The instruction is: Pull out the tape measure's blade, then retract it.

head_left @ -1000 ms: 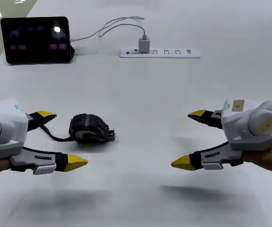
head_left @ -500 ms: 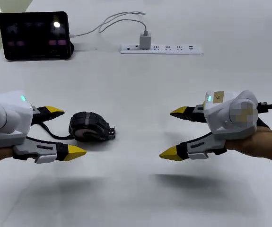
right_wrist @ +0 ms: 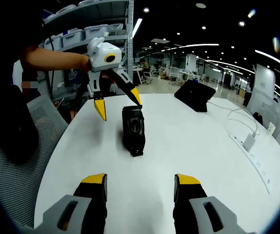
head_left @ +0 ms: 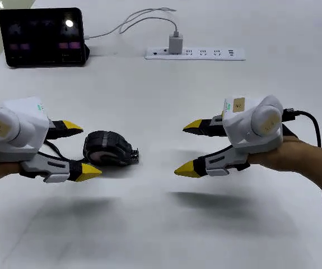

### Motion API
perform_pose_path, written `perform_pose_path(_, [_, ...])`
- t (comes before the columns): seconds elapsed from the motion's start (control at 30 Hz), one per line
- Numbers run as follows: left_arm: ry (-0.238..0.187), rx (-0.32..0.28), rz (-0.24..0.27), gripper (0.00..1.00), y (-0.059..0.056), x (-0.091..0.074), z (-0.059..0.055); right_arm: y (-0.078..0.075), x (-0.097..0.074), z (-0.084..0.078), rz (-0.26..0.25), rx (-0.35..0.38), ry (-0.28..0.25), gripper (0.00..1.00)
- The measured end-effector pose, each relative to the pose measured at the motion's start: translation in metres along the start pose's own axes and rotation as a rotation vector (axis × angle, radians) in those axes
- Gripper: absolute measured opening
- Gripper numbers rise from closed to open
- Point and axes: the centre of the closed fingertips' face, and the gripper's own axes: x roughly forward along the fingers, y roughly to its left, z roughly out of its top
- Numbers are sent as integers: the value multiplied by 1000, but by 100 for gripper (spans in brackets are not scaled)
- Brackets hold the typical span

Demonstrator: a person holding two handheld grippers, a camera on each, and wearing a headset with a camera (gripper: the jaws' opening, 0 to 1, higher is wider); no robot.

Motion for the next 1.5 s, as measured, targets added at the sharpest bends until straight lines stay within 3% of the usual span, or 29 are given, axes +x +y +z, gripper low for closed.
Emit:
perform_pose_path(0.57, [87, 103, -76, 50, 9, 15, -1, -3, 40, 12, 80, -77, -5, 40])
perform_pose_path(0.8, [97, 124, -101, 45, 9, 18, 0, -4, 55, 14, 101, -113, 10, 33])
perform_pose_path(1.2, [138, 169, -146, 38, 6, 24, -8, -1, 79, 14, 141, -130, 41, 24])
perform_pose_path(1.5, [143, 191, -151, 31, 9, 30, -9, 1, 92, 11, 155, -135, 65, 18])
